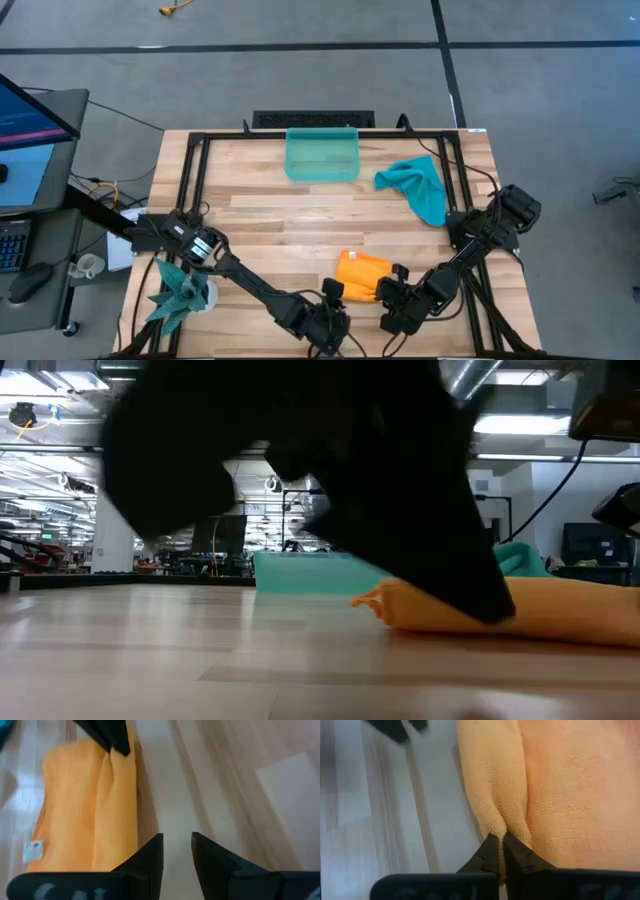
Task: Roll microfiber towels into tight, uniform cylinder then place into a basket
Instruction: Roll the yellow microfiber cloth on the table
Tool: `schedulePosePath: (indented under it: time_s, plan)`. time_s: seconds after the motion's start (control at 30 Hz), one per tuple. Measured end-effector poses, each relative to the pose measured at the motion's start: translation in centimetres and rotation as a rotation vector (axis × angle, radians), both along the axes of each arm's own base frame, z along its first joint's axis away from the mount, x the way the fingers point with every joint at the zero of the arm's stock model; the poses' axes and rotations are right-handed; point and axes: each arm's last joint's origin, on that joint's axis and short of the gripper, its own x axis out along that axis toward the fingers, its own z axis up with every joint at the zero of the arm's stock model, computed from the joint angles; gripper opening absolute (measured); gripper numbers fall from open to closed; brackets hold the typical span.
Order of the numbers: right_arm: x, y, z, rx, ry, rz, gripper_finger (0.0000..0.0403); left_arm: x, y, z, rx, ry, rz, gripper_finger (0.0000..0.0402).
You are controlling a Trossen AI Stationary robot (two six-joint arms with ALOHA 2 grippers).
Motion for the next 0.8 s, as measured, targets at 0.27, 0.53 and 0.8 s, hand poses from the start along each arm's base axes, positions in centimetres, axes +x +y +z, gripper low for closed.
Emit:
schedulePosePath:
  time_s: [0.27,0.53,0.8]
  plan:
    - [0.2,-0.1,0.0,0.017,0.017,0.007,0.0017,-0.2,0.3,-0.3,0.12,-0.026,0.06,0.0093]
    - [0.2,-0.1,0.0,0.019,0.018,0.01,0.0019,-0.9,0.0,0.1,0.196,-0.043,0.086,0.0093]
    - [0.2,-0.1,0.0,0.022,0.017,0.011,0.0022,0.0,2.0,-0.5,0.144,0.012,0.138,0.0093]
